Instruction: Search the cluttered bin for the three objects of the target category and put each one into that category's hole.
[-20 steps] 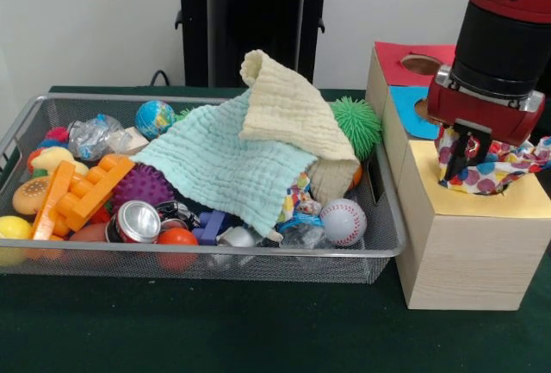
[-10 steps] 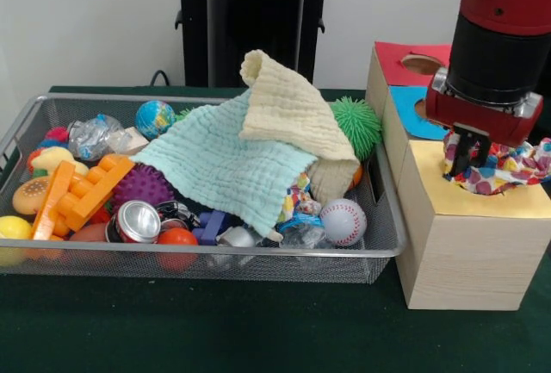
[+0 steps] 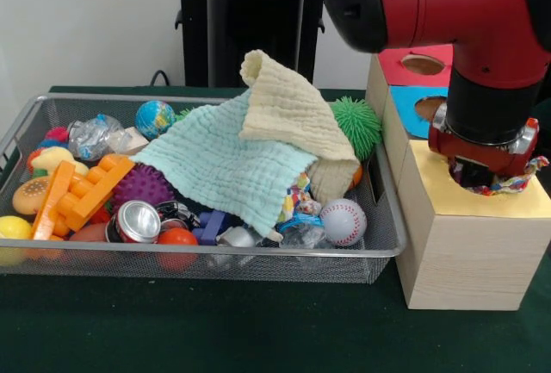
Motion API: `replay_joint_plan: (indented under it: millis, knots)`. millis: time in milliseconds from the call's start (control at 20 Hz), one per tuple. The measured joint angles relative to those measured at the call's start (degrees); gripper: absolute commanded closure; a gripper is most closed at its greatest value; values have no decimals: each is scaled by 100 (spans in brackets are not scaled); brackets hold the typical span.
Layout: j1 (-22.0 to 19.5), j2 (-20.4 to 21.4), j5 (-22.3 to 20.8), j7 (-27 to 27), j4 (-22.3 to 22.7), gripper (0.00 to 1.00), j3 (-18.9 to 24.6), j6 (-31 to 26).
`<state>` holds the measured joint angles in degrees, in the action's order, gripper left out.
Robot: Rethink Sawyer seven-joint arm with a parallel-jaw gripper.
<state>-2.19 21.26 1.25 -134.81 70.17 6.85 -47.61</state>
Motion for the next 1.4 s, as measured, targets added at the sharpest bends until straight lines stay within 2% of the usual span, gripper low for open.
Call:
replay_joint_plan:
  millis: [250, 400, 1050, 1400]
  knots:
    - [-115, -33, -69, 0, 130, 100, 179, 588]
    - [-139, -1, -134, 0, 177, 100, 239, 746]
    - [55, 158, -695, 0, 240, 100, 158, 958]
    - [340, 622, -975, 0, 526, 100, -95, 952]
